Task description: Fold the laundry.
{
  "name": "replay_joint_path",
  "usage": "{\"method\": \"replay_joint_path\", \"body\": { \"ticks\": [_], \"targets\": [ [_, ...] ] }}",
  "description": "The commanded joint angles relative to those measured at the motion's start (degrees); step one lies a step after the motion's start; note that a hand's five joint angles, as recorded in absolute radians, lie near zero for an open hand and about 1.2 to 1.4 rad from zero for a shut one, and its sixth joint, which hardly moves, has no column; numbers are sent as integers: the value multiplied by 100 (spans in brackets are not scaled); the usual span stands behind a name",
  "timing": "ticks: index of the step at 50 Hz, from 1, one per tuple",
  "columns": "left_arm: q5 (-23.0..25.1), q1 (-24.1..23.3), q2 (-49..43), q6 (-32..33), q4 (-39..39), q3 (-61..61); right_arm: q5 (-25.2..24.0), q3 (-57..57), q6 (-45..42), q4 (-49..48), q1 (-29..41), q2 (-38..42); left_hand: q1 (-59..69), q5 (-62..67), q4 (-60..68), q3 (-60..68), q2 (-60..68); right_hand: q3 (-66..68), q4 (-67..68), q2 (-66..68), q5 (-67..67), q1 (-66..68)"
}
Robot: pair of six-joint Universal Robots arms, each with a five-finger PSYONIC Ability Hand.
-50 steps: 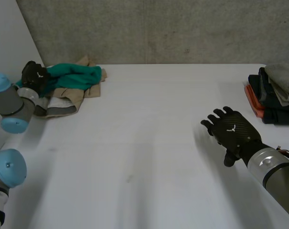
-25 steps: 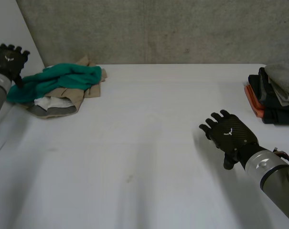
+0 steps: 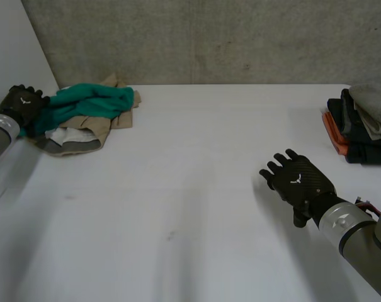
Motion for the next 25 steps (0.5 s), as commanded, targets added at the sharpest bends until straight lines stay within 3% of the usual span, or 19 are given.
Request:
{"method": "replay_joint_path", "body": {
  "ticks": [1,18,22,25],
  "targets": [
    [-158,-198,-175,466,21,171,5,-17,-34,-8,8,67,291,314,347,364,368,-161,-154,-171,-233,-276],
    [-704,-426,-1054,1592,-471,1446,-22,-8,-140,-26,-79,85,543,566,599,616,620,-161,-154,-171,-233,-276],
    [-642,-418,-1142,1644,-542,1631,-22,-34,-140,-26,-97,111,1047,1070,1103,1119,1124,-161,-154,-171,-233,-276],
    [-519,-409,-1186,1653,-542,1727,-22,-34,-149,-26,-97,120,3009,3032,3065,3082,3086,-161,-154,-171,-233,-276]
  ]
}}
